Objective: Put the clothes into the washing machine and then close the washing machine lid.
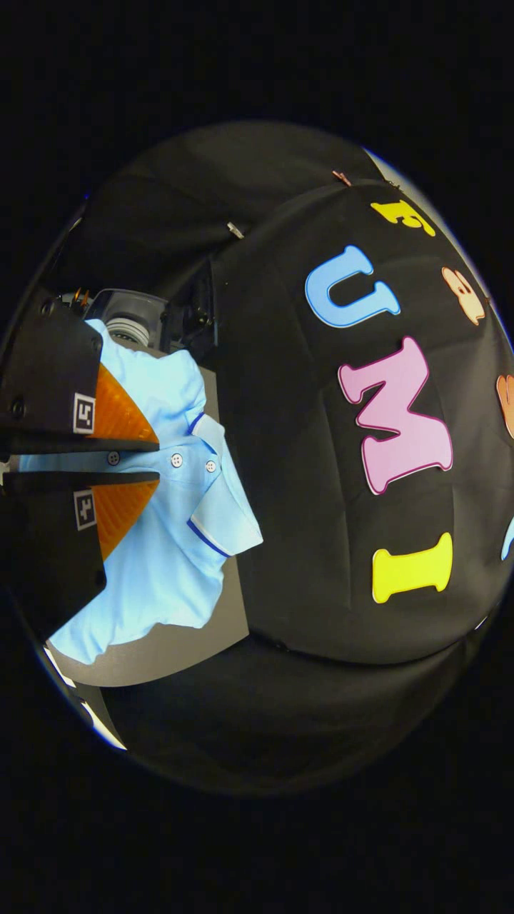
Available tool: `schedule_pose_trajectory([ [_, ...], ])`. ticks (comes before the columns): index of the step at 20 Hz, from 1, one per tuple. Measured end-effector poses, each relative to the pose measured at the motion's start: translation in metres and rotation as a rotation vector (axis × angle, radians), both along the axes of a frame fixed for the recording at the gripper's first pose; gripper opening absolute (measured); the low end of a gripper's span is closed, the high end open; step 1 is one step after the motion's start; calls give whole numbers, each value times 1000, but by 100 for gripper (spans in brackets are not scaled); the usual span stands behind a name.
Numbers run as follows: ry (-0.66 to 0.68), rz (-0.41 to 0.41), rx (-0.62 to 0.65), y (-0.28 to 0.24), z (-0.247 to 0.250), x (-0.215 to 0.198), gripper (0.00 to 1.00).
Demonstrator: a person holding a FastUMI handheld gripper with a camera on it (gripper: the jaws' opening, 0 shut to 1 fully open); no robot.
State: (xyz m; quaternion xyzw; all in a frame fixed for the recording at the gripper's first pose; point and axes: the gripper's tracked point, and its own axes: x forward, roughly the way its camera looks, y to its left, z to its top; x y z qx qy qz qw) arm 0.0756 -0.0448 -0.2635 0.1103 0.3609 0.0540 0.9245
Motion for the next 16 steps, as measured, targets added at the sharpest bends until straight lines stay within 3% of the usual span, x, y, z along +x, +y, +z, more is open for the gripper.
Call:
schedule_pose_trajectory([
  [6, -42, 87, 38, 18, 15, 5, 14],
  [11, -72, 76, 42, 34, 25, 9, 14],
  [16, -123, 80, 56, 84, 56, 10, 14],
])
